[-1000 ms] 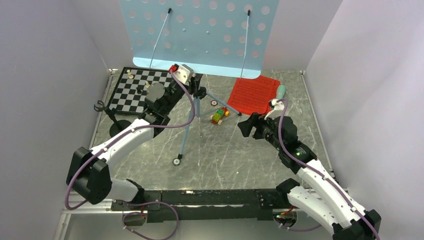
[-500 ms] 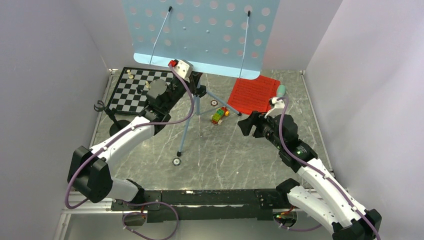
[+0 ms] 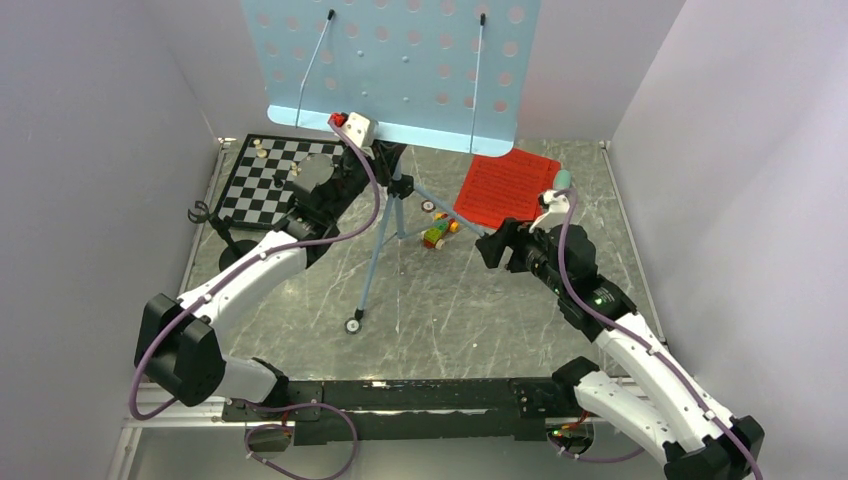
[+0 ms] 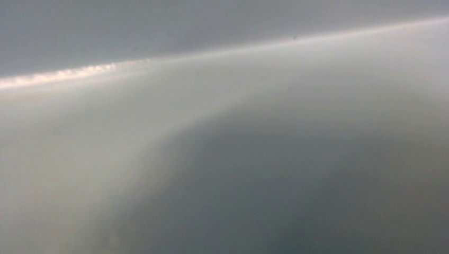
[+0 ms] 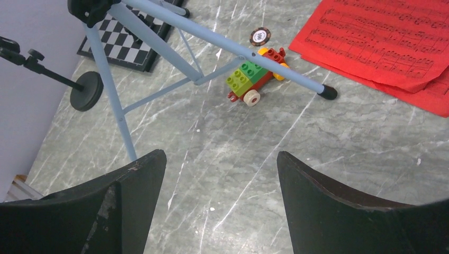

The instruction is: Pack up the instrument practice props

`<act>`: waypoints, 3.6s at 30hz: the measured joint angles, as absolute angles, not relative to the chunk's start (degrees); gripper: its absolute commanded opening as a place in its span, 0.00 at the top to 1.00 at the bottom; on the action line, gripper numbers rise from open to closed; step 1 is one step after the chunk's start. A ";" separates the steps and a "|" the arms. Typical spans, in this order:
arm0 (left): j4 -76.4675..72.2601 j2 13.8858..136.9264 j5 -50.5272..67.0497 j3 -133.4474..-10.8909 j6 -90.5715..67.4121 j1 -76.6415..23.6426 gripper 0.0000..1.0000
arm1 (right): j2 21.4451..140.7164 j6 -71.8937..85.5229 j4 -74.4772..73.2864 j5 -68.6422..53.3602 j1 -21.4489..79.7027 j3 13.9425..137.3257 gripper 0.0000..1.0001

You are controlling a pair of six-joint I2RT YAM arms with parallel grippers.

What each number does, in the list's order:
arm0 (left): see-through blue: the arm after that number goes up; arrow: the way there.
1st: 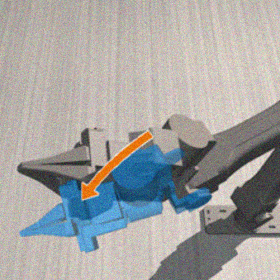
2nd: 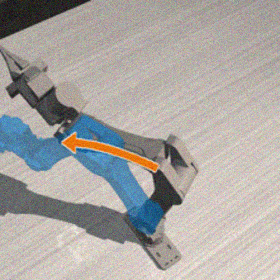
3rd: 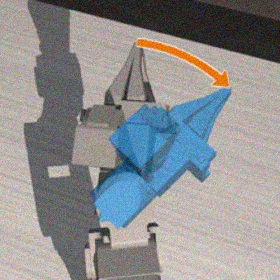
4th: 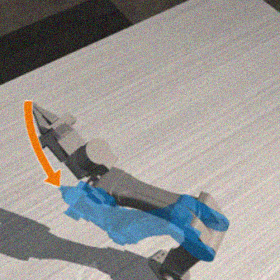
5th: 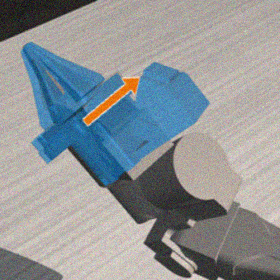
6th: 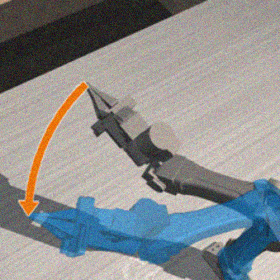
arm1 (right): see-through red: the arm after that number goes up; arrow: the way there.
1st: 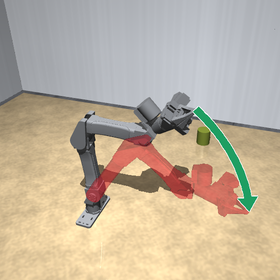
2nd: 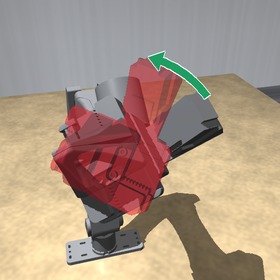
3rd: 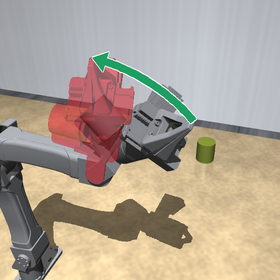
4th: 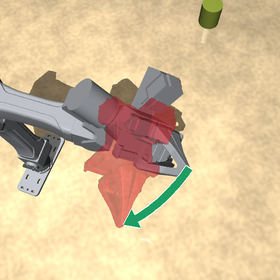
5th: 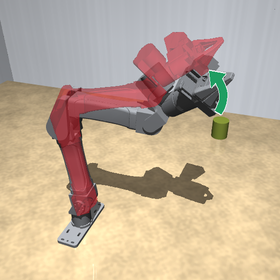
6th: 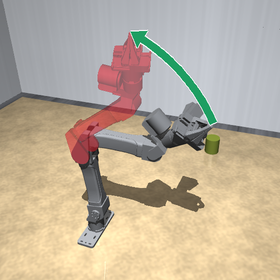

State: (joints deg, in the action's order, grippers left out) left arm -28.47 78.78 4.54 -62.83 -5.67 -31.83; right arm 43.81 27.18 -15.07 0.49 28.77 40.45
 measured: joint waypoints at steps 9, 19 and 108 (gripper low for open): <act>-27.73 76.66 4.67 -61.30 -7.81 -32.08 1.00 | 47.48 27.73 -14.96 0.10 28.77 41.36 0.16; -27.81 75.77 4.49 -60.36 -9.56 -34.09 1.00 | 53.04 32.95 -11.44 -3.79 28.77 42.00 0.02; -39.03 74.52 -7.35 -53.32 -7.09 -41.98 1.00 | 80.66 -23.81 47.88 16.80 53.17 39.59 1.00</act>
State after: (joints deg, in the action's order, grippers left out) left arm -39.03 74.52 -7.35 -53.32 -7.09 -41.98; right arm 80.66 -23.81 47.88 16.80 53.17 39.59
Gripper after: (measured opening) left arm 0.232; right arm 0.082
